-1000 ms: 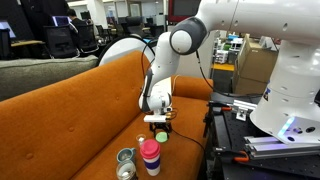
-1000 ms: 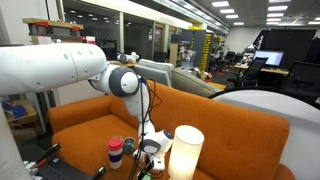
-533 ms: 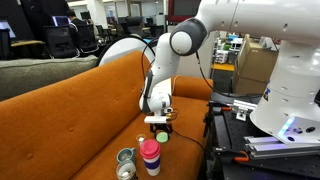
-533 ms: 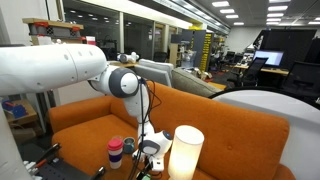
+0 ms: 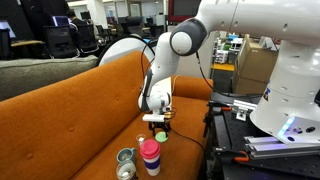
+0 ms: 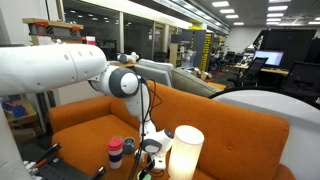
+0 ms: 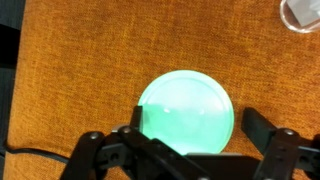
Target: Take the green lid from the couch and put it on the clear bottle
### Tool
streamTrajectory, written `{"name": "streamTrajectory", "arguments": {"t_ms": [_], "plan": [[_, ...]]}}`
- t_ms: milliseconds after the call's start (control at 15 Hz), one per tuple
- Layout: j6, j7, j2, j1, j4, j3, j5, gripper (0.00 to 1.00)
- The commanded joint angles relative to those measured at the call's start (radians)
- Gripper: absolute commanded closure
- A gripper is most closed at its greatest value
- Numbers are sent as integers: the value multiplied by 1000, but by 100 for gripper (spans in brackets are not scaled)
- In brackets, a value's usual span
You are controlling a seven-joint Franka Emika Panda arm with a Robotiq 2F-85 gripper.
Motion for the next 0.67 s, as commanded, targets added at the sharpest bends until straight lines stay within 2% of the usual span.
{"name": "streamTrajectory", "arguments": {"t_ms": [0, 600], "plan": [[-24, 23, 0, -16, 6, 8, -3, 0], [-19, 11, 12, -50, -4, 14, 11, 0]]}}
